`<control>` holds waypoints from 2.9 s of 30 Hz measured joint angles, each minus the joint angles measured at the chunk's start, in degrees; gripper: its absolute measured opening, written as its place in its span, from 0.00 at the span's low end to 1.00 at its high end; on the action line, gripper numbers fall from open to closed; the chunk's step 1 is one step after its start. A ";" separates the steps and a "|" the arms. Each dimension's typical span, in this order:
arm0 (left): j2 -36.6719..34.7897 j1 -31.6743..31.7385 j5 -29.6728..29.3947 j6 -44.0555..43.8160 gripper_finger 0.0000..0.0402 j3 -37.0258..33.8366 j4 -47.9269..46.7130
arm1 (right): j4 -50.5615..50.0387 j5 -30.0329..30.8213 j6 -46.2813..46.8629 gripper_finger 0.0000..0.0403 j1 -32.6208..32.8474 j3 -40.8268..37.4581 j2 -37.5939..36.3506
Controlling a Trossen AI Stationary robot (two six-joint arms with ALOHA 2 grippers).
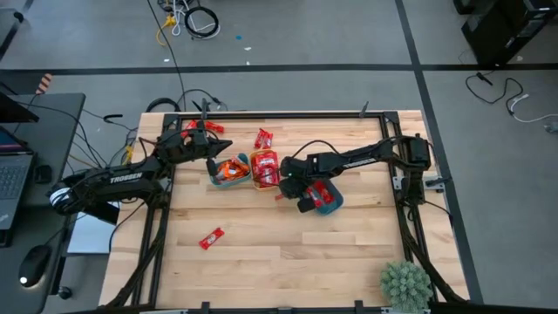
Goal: Sort candy
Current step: Put the dark red candy into the blue bin
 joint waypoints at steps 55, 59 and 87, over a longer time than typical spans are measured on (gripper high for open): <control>0.00 -17.17 -12.80 -4.79 0.00 25.85 -56.14 | -23.93 28.32 39.18 0.26 7.38 -6.91 -20.70; 0.00 -21.93 -13.79 -10.52 0.00 30.13 -67.65 | -22.08 30.59 33.30 0.04 6.70 -7.62 -20.73; 17.29 -50.19 -7.05 -53.79 0.35 31.95 -87.42 | -9.02 28.23 25.91 0.00 3.85 -11.61 -21.53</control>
